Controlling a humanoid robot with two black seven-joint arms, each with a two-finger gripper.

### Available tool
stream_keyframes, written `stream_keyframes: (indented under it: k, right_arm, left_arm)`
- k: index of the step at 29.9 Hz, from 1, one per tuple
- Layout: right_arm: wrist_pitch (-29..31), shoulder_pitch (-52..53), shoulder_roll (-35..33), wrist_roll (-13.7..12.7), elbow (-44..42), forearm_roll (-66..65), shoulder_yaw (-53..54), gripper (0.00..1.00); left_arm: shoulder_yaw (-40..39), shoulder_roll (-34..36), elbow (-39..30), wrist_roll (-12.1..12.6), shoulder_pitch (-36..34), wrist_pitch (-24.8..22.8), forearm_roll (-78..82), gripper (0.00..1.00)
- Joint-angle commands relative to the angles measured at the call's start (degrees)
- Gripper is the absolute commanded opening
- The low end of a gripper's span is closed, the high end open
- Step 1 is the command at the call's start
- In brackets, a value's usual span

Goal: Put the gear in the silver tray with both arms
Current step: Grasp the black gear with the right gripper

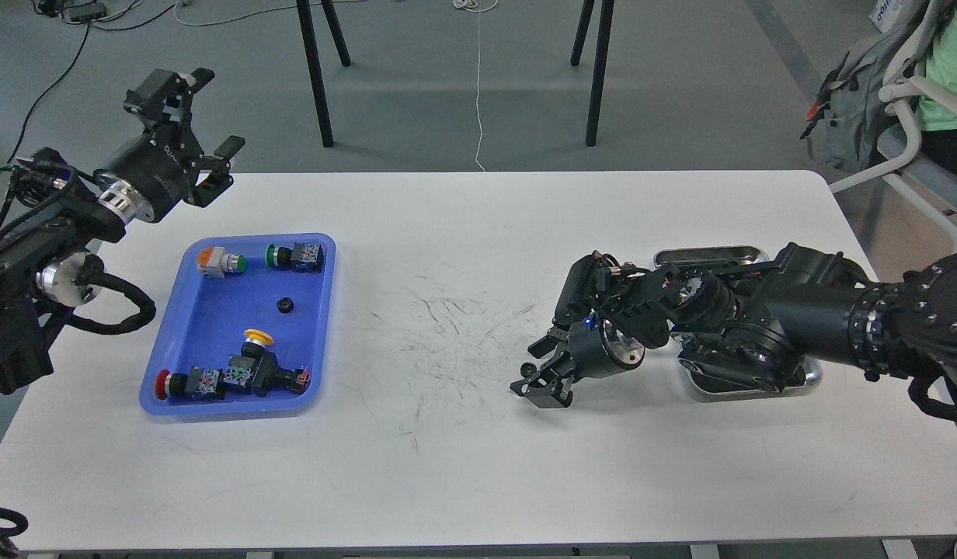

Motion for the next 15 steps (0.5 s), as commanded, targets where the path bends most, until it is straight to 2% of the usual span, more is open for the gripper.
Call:
stream_keyframes:
  k: [1,10,15]
  right_arm:
    - [-0.1,0.0,0.0,0.0,-0.7,0.1,0.0,0.64]
    - [0.1,0.0,0.1,0.0,-1.0,0.1,0.0,0.63]
    - [0.3,-0.1,0.1,0.0,-1.0,0.1,-0.1,0.57]
  left_arm:
    - [0.0,0.0,0.0,0.0,0.0,0.0,0.0,1.0]
    - [0.0,0.0,0.0,0.0,0.0,0.0,0.0,1.0]
    - [0.0,0.1,0.0,0.0,0.0,0.0,0.0,1.0]
